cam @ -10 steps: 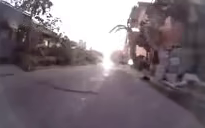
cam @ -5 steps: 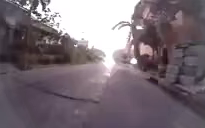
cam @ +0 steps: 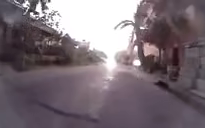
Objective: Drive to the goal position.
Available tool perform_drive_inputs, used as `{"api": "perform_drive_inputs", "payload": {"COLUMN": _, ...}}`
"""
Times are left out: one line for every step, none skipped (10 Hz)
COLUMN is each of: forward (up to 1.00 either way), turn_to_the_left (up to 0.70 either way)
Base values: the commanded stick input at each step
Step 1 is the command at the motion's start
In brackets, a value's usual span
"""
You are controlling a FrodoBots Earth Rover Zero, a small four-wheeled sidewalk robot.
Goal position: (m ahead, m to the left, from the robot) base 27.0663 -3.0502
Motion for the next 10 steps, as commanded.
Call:
{"api": "perform_drive_inputs", "payload": {"forward": 1.00, "turn_to_the_left": -0.40}}
{"api": "perform_drive_inputs", "payload": {"forward": 1.00, "turn_to_the_left": -0.40}}
{"api": "perform_drive_inputs", "payload": {"forward": 1.00, "turn_to_the_left": -0.40}}
{"api": "perform_drive_inputs", "payload": {"forward": 1.00, "turn_to_the_left": -0.40}}
{"api": "perform_drive_inputs", "payload": {"forward": 1.00, "turn_to_the_left": -0.40}}
{"api": "perform_drive_inputs", "payload": {"forward": 1.00, "turn_to_the_left": -0.04}}
{"api": "perform_drive_inputs", "payload": {"forward": 1.00, "turn_to_the_left": 0.00}}
{"api": "perform_drive_inputs", "payload": {"forward": 1.00, "turn_to_the_left": 0.00}}
{"api": "perform_drive_inputs", "payload": {"forward": 1.00, "turn_to_the_left": 0.00}}
{"api": "perform_drive_inputs", "payload": {"forward": 1.00, "turn_to_the_left": 0.00}}
